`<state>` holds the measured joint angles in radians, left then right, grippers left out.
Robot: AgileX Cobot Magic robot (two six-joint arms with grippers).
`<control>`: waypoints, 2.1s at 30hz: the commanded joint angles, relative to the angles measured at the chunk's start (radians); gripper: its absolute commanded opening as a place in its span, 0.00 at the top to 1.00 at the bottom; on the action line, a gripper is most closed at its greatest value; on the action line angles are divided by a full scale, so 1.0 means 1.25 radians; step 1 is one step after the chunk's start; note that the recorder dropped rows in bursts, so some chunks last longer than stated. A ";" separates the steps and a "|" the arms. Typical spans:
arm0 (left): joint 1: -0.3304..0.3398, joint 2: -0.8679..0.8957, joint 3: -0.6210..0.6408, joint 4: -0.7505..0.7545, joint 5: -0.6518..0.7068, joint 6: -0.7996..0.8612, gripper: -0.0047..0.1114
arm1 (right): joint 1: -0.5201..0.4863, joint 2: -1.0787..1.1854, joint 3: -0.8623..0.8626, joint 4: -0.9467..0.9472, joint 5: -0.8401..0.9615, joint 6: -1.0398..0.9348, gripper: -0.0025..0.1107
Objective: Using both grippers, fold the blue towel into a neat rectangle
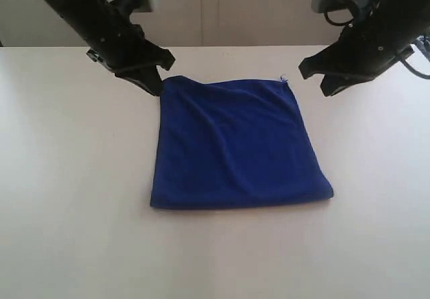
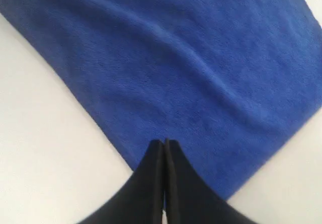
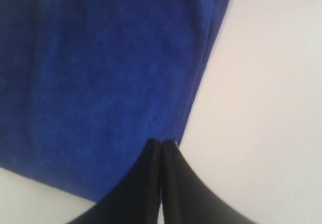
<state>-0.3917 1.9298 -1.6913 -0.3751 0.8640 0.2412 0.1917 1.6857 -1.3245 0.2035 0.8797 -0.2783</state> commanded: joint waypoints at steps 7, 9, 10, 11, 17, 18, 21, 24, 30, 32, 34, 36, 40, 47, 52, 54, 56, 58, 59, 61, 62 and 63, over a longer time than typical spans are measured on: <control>-0.115 -0.031 0.222 -0.004 -0.095 -0.016 0.96 | 0.095 -0.030 0.224 0.024 -0.127 -0.001 0.98; -0.117 -0.031 0.248 -0.004 -0.114 -0.020 0.96 | 0.095 -0.030 0.254 0.024 -0.156 0.006 0.98; -0.117 -0.031 0.263 -0.004 -0.128 -0.030 0.96 | 0.095 -0.028 0.268 0.024 -0.176 0.012 0.98; -0.117 -0.031 0.273 -0.004 -0.138 -0.036 0.96 | 0.095 -0.028 0.280 0.024 -0.190 0.012 0.98; -0.127 -0.031 0.309 -0.010 -0.160 -0.054 0.96 | 0.097 -0.013 0.313 0.093 -0.248 -0.007 0.98; -0.130 -0.031 0.311 -0.013 -0.164 -0.056 0.96 | 0.101 -0.002 0.313 0.098 -0.253 -0.009 0.98; -0.143 -0.031 0.321 -0.017 -0.192 -0.056 0.96 | 0.104 0.053 0.313 0.112 -0.274 -0.010 0.98; -0.143 -0.028 0.350 -0.021 -0.223 -0.065 0.96 | 0.104 0.088 0.313 0.112 -0.288 -0.010 0.98; -0.143 -0.027 0.413 -0.021 -0.291 -0.068 0.96 | 0.102 0.096 0.313 0.084 -0.278 0.005 0.98; -0.143 -0.027 0.432 -0.023 -0.305 -0.068 0.96 | 0.102 0.096 0.313 0.040 -0.265 0.050 0.98; -0.143 -0.027 0.436 -0.023 -0.305 -0.068 0.96 | 0.102 0.096 0.313 -0.016 -0.252 0.104 0.98; -0.143 -0.027 0.436 -0.023 -0.305 -0.068 0.96 | 0.102 0.096 0.313 -0.082 -0.229 0.169 0.98; -0.143 -0.027 0.436 -0.023 -0.305 -0.068 0.96 | 0.102 0.096 0.313 -0.163 -0.196 0.237 0.98; -0.143 -0.027 0.435 0.004 -0.274 -0.072 0.96 | 0.102 0.096 0.313 -0.163 -0.196 0.244 0.98; -0.143 -0.027 0.435 0.100 -0.248 -0.162 0.96 | 0.102 0.096 0.313 -0.139 -0.196 0.244 0.98; -0.143 -0.027 0.435 0.155 -0.236 -0.209 0.96 | 0.102 0.095 0.313 -0.137 -0.196 0.242 0.98; -0.143 -0.027 0.435 0.184 -0.220 -0.226 0.96 | 0.102 0.092 0.315 -0.137 -0.196 0.242 0.98; -0.143 -0.027 0.435 0.191 -0.209 -0.234 0.96 | 0.102 0.087 0.317 -0.131 -0.198 0.242 0.98; -0.143 -0.027 0.435 0.192 -0.204 -0.234 0.96 | 0.102 0.083 0.318 -0.124 -0.198 0.242 0.98; -0.143 -0.027 0.435 0.194 -0.199 -0.235 0.96 | 0.102 0.074 0.320 -0.119 -0.200 0.242 0.98; -0.143 -0.027 0.435 0.194 -0.197 -0.235 0.96 | 0.102 0.068 0.323 -0.117 -0.201 0.239 0.98; -0.143 -0.027 0.435 0.194 -0.195 -0.237 0.96 | 0.102 0.064 0.325 -0.117 -0.201 0.239 0.98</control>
<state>-0.5710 1.8941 -1.1564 -0.1610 0.5673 -0.0420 0.3194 1.7892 -0.9333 0.0480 0.6257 0.0214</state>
